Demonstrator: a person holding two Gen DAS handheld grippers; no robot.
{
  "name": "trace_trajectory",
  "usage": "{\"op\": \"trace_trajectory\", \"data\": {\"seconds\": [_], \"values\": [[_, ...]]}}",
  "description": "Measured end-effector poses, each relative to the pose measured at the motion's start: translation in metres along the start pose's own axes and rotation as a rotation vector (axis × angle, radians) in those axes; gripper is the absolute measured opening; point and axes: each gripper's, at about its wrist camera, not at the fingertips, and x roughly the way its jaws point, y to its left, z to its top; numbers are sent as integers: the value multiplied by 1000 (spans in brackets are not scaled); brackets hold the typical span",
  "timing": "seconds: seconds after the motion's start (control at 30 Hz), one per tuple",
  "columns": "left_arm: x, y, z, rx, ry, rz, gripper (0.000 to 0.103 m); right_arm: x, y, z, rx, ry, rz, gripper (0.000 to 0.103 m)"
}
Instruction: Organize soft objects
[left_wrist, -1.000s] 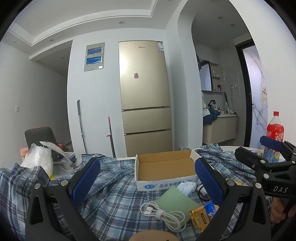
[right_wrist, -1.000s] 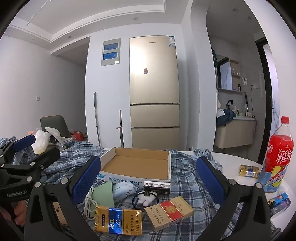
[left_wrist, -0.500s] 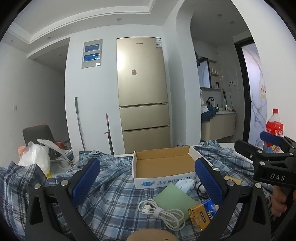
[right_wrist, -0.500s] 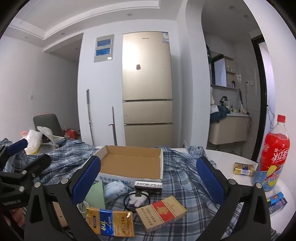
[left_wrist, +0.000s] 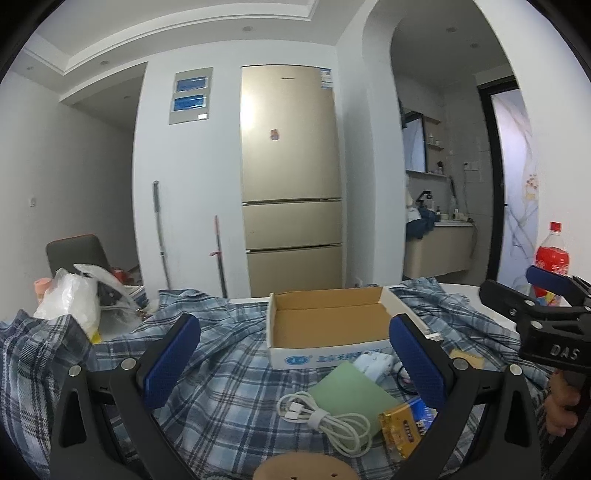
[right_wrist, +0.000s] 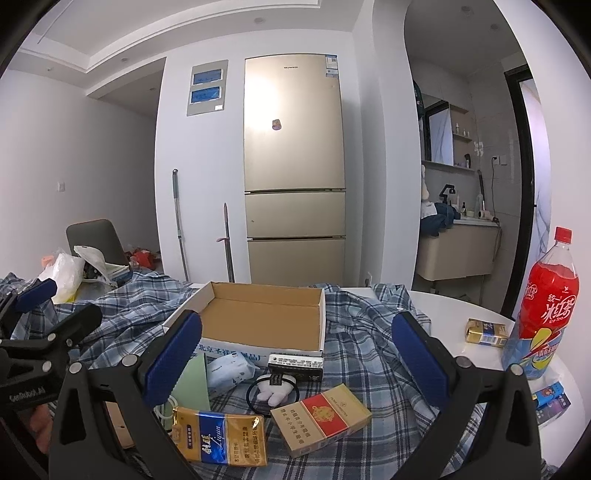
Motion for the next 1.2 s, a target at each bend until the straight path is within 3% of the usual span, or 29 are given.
{"op": "trace_trajectory", "data": {"seconds": [0.07, 0.27, 0.5, 0.63, 0.83, 0.93, 1.2], "values": [[-3, -2, 1, 3, -2, -33, 103, -1, 0, 2, -1, -1, 0, 103], [-2, -4, 3, 20, 23, -9, 103, -3, -1, 13, -14, 10, -3, 103], [4, 19, 7, -99, 104, -57, 103, 9, -3, 22, -11, 75, 18, 103], [9, 23, 2, -123, 120, -17, 103, 15, -1, 15, -44, 80, 11, 103], [17, 18, -2, -83, 174, -6, 103, 38, 0, -4, -24, 240, 81, 102], [26, 17, -5, -69, 250, -1, 103, 48, 6, -16, -29, 324, 117, 101], [42, 15, -18, -29, 401, 39, 103, 59, 19, -38, -57, 448, 174, 101]]}}
